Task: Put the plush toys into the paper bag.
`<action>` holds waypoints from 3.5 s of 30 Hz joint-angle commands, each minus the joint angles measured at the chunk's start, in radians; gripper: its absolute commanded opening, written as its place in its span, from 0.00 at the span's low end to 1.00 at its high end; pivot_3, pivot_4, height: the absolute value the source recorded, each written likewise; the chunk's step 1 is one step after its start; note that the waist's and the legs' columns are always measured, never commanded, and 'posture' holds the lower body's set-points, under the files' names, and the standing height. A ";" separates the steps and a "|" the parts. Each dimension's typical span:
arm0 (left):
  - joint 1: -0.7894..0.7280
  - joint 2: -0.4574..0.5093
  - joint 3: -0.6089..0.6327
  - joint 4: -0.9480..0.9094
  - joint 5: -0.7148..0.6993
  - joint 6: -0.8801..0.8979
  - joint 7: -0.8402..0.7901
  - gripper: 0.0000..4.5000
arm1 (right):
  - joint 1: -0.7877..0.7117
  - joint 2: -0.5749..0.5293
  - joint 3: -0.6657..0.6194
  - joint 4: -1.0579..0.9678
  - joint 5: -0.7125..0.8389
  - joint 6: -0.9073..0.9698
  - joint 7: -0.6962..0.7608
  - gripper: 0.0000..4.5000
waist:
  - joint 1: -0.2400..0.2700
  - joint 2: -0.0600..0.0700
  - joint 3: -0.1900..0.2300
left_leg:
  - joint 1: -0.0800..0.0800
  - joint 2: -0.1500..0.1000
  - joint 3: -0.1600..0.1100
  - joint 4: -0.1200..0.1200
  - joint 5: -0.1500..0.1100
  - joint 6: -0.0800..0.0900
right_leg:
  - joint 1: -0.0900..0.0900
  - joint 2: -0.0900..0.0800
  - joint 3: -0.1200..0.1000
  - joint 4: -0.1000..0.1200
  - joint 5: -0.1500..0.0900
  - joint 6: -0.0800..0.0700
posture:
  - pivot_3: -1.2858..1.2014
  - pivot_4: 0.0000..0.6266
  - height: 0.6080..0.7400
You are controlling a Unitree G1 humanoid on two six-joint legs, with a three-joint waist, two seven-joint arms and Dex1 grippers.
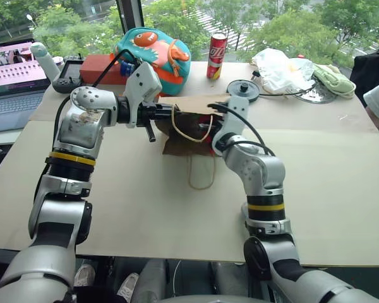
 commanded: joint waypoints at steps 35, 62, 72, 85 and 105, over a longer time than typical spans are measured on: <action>-0.005 -0.012 0.021 -0.026 -0.017 -0.013 0.004 0.00 | 0.336 -0.562 -0.076 -0.910 0.443 0.621 0.365 0.80 | -0.007 0.000 0.000 | -0.006 0.001 0.002 0.001 0.000 0.000 | -0.009 0.000 -0.001 -0.001 0.000 0.000 | 0.52 0.24 0.99; 0.003 -0.016 0.022 -0.029 -0.016 -0.017 0.004 0.00 | 0.742 -1.005 0.039 -0.976 0.345 0.480 0.519 0.51 | 0.007 0.000 0.000 | -0.002 0.000 0.001 0.003 0.000 0.000 | 0.003 0.000 -0.001 -0.010 -0.003 0.006 | 0.52 0.24 0.99; 0.003 -0.020 0.022 -0.025 -0.018 -0.021 0.003 0.00 | 0.745 -0.981 0.050 -0.979 0.313 0.456 0.527 0.07 | 0.007 0.000 0.000 | 0.000 0.000 0.001 0.003 0.000 0.000 | 0.004 0.000 -0.001 -0.010 -0.003 0.005 | 0.52 0.24 0.99; 0.008 -0.036 0.031 -0.034 -0.035 0.010 0.015 0.00 | 0.500 -0.641 -0.209 -0.985 0.529 0.620 0.416 0.07 | 0.008 0.000 0.000 | 0.000 0.000 0.000 0.002 0.000 0.000 | 0.004 0.001 -0.001 -0.009 -0.001 0.001 | 0.52 0.24 0.99; 0.000 -0.039 0.031 -0.050 -0.075 0.075 0.022 0.00 | 0.399 -0.070 -0.078 -0.914 0.443 0.625 0.090 0.07 | 0.004 0.000 0.000 | 0.000 0.001 0.000 0.002 0.000 0.000 | 0.003 0.001 -0.001 -0.008 0.000 0.001 | 0.52 0.24 0.99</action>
